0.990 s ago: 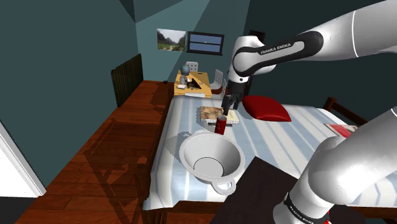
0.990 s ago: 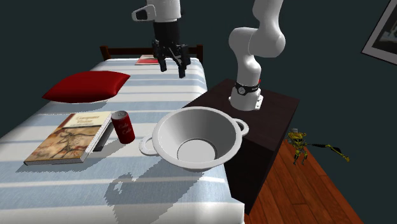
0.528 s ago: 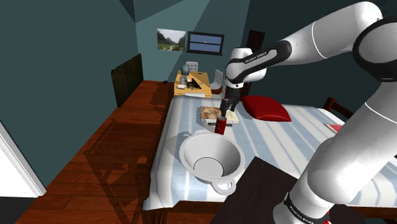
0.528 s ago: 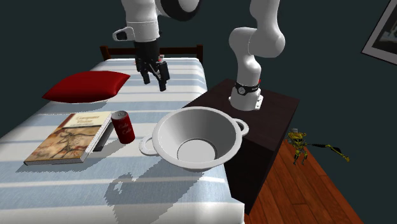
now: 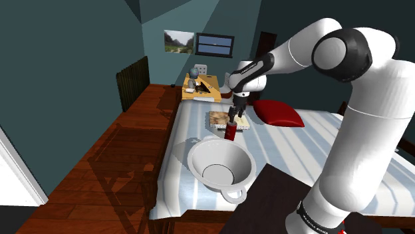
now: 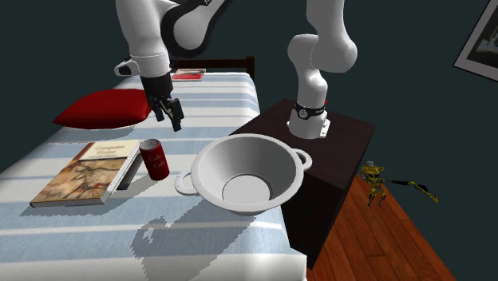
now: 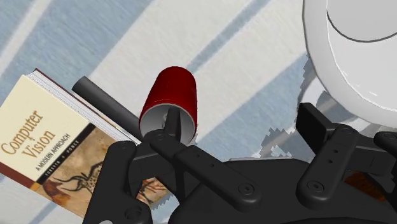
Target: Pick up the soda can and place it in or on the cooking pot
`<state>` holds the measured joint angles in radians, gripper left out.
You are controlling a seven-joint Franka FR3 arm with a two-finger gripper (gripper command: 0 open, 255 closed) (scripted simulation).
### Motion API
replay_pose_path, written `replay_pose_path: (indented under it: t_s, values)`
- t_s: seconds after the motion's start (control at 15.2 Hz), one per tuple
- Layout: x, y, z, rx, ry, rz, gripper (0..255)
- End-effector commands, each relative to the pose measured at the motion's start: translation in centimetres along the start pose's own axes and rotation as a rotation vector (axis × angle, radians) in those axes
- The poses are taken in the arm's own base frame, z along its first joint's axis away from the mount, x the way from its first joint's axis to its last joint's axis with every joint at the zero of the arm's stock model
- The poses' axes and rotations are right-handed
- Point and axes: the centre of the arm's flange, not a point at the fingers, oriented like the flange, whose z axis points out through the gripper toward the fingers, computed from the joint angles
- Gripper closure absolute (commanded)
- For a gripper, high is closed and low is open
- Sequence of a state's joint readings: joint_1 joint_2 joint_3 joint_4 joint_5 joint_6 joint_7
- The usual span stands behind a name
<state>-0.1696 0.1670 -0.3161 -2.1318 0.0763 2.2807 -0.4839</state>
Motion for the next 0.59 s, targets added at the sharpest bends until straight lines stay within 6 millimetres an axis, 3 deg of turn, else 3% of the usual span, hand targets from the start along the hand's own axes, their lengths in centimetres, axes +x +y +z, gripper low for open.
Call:
replay_pose_path:
  t_s: [0.0,0.33,0.53]
  values:
    - [1.5,1.8,1.2,-0.003,0.002,-0.002,0]
    - [4.7,6.2,4.8,-0.009,0.005,-0.005,0]
    - [4.8,6.5,6.0,-0.009,0.005,-0.005,0]
